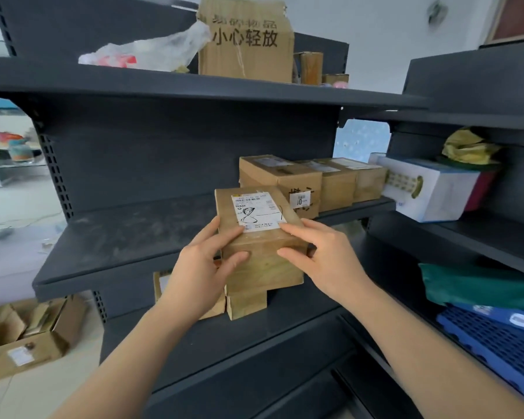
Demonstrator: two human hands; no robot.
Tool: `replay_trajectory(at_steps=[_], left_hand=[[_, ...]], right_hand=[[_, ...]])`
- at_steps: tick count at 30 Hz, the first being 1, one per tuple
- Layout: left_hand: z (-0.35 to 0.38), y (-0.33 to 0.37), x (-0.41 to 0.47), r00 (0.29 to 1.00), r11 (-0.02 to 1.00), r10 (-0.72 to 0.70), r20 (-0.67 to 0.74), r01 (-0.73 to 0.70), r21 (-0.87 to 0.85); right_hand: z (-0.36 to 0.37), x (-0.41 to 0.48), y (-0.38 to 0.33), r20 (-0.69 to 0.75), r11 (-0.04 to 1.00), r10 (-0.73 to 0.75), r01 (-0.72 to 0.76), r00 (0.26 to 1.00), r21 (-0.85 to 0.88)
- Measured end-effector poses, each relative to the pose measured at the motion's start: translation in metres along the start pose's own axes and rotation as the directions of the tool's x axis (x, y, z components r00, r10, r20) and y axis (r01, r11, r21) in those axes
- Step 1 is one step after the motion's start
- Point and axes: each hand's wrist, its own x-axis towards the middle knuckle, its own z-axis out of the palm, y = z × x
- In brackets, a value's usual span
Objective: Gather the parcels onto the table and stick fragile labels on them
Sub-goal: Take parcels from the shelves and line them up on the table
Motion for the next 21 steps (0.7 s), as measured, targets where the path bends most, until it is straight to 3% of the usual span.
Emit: replay_trajectory(at_steps=[12,21], left_hand=[[0.090,0.147,-0.108,0.972,0.986,0.144,0.185,-0.124,-0.115],[0.198,0.263,-0.181,0.876,0.896,0.345,0.338,-0.199,-0.397]], right_hand=[[-0.147,-0.188,0.002,-0.122,0.974,0.167,-0.183,0.978,-0.132],[-0.262,-0.348,0.009,-0.303,0.817,0.421,-0.502,0.855,-0.283]])
